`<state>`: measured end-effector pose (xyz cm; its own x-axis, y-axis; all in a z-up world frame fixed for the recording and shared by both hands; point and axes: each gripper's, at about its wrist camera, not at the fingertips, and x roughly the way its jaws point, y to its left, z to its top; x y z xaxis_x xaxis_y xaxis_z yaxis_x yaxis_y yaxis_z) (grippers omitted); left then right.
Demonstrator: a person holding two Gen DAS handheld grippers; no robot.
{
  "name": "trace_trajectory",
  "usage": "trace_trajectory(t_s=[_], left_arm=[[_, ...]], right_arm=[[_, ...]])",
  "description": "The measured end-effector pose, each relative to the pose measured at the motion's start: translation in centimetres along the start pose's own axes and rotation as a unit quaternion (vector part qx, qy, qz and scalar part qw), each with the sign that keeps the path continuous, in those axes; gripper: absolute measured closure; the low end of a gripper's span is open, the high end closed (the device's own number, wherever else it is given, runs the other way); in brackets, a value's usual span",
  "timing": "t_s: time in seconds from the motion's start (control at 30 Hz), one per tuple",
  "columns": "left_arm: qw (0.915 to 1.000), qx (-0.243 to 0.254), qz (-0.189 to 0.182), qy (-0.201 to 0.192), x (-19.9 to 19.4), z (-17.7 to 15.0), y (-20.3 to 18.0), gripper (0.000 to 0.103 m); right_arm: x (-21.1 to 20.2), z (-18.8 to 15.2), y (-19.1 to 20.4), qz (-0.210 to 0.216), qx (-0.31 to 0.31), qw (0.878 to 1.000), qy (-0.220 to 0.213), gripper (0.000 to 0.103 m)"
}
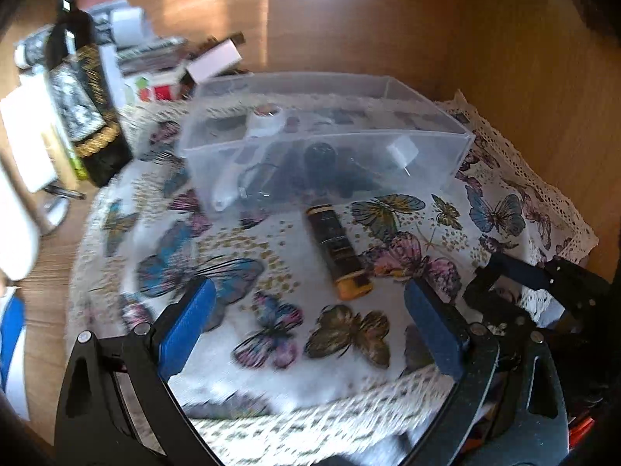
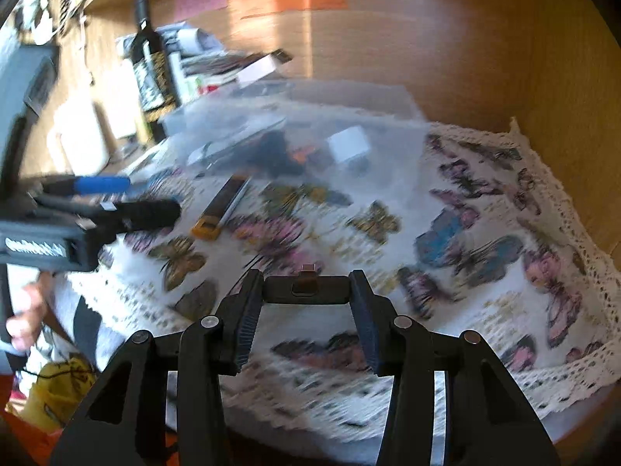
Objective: Organize rigid objects
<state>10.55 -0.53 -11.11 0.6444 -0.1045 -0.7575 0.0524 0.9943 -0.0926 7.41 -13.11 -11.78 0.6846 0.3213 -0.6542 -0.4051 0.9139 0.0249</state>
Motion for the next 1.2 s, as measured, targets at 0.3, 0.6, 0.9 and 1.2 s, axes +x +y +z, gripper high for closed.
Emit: trace_trajectory(t_s=[0.3, 0.6, 0.9, 1.2], left_arm=[[0.9990, 0.007, -0.004, 0.044, 4.7, 1.9, -1.9, 0.038], [0.9980, 0.052, 0.012, 0.033, 4.7, 1.1, -3.1, 0.080], [0.9992, 0.037, 0.006, -0.016, 0.8, 0.4, -1.5, 0.080], [0.9955, 0.023, 0.014, -0.091, -3.6, 2.5, 0.0, 0.080]], right_arm=[[-0.5, 2.6, -2.5, -0.008, 0.023, 0.999, -0.033, 0.061], [-0.4, 4.3, -2.1, 0.005, 0.021, 0.998, -0.051, 0.061], [-0.4, 5.6, -1.3, 0.021, 0.016, 0.998, -0.062, 0.061], [-1.2, 8.4, -0.6, 0.029, 0.006, 0.995, -0.096, 0.061]])
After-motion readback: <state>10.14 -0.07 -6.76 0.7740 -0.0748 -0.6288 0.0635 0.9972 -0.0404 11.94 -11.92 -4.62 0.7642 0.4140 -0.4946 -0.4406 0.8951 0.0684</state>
